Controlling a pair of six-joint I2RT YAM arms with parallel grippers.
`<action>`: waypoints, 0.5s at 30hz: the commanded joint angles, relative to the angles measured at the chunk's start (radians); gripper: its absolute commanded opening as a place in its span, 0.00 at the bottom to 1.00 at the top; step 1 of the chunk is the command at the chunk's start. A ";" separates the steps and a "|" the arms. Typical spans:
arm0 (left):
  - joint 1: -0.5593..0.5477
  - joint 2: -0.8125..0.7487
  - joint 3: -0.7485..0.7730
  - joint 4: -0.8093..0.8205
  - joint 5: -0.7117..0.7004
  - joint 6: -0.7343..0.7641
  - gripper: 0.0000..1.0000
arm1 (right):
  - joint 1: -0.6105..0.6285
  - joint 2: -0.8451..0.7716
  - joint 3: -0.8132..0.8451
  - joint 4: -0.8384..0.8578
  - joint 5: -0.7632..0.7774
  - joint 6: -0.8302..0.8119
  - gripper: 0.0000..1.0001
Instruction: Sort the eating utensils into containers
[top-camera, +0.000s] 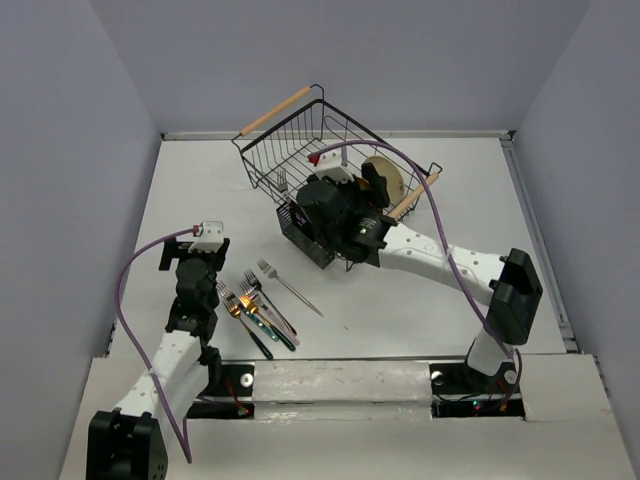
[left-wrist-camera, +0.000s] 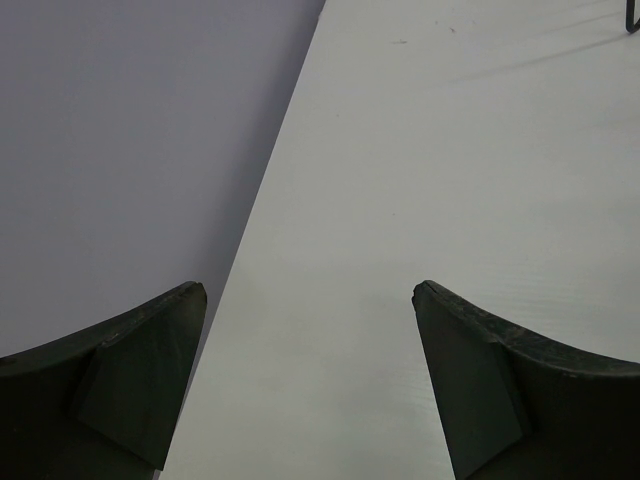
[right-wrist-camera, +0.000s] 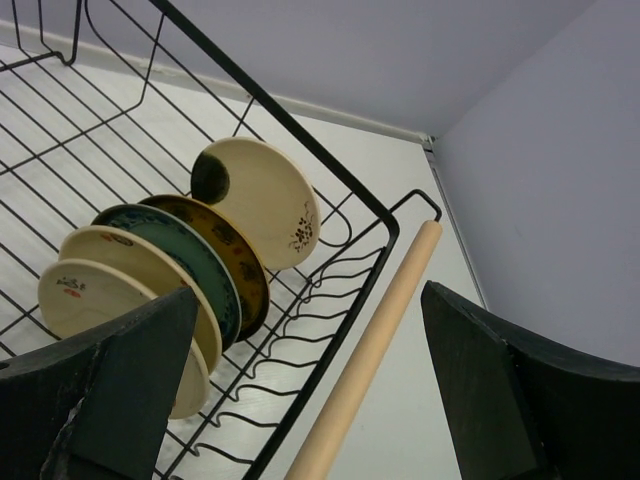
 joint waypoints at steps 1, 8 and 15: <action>0.003 -0.010 0.010 0.061 -0.010 0.006 0.99 | 0.017 -0.052 -0.036 0.020 0.055 0.012 0.99; 0.003 -0.002 0.011 0.061 -0.010 0.007 0.99 | 0.040 -0.074 0.047 0.015 -0.032 -0.034 0.96; 0.001 0.001 0.011 0.063 -0.012 0.006 0.99 | 0.189 -0.118 0.118 -0.031 -0.634 -0.081 0.94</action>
